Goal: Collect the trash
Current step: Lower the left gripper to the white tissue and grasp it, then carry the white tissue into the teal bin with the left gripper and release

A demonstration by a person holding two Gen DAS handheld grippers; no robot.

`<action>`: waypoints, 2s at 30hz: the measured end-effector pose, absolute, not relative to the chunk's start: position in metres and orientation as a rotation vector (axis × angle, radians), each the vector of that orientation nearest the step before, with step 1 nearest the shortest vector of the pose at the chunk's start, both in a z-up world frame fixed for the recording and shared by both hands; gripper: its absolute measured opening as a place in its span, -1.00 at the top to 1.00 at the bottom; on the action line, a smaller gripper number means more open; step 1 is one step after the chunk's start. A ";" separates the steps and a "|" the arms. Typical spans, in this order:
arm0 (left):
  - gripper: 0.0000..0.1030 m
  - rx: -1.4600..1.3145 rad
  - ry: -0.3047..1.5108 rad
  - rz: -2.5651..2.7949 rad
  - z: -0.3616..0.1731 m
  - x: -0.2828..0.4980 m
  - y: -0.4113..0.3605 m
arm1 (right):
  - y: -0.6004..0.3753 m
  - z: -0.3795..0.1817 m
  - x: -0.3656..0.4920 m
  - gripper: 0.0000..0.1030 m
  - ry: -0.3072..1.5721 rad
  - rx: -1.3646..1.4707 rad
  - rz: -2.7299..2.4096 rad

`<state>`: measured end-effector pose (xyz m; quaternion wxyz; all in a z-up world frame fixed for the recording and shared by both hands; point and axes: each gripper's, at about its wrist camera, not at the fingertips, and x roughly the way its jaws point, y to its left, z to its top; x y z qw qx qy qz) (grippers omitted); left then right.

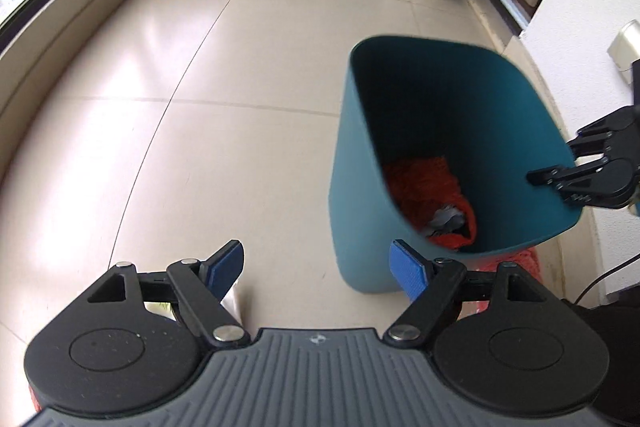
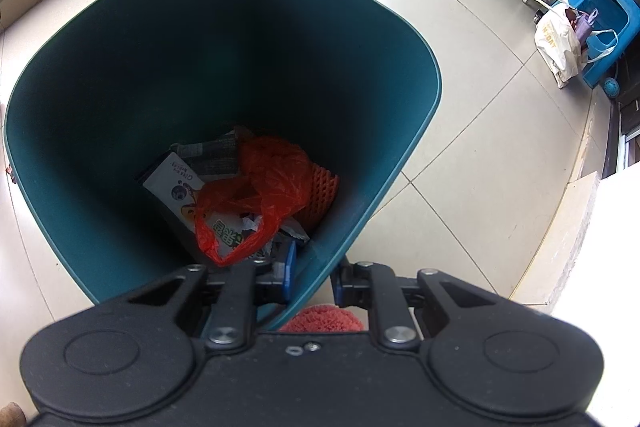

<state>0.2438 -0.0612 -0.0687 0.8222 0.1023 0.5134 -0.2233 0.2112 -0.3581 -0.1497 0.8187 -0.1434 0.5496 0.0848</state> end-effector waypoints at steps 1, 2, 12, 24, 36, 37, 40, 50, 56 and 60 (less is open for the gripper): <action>-0.55 0.205 1.117 -0.453 -0.081 0.246 -0.052 | -0.358 -0.150 0.211 0.66 1.171 -0.306 0.180; -0.55 0.195 1.139 -0.440 -0.095 0.247 -0.044 | -0.358 -0.150 0.211 0.66 1.171 -0.305 0.180; -0.54 0.156 1.393 -0.274 -0.232 0.263 0.006 | -0.356 -0.152 0.211 0.66 1.175 -0.311 0.176; -0.52 0.093 1.525 -0.148 -0.311 0.268 0.033 | -0.352 -0.153 0.212 0.67 1.183 -0.323 0.167; 0.40 0.124 1.527 -0.113 -0.319 0.266 0.018 | -0.352 -0.153 0.212 0.67 1.182 -0.325 0.167; 0.44 0.136 1.513 -0.110 -0.317 0.265 0.017 | -0.352 -0.153 0.212 0.67 1.182 -0.322 0.166; 0.54 0.131 1.497 -0.104 -0.308 0.262 0.017 | -0.353 -0.153 0.212 0.67 1.180 -0.321 0.166; 0.58 0.134 1.433 -0.129 -0.247 0.254 0.019 | -0.352 -0.152 0.211 0.67 1.178 -0.321 0.164; 0.58 0.150 1.357 -0.196 -0.181 0.258 -0.003 | -0.352 -0.152 0.211 0.67 1.178 -0.322 0.164; 0.58 0.138 1.272 -0.233 -0.127 0.257 -0.016 | -0.352 -0.151 0.211 0.67 1.177 -0.321 0.165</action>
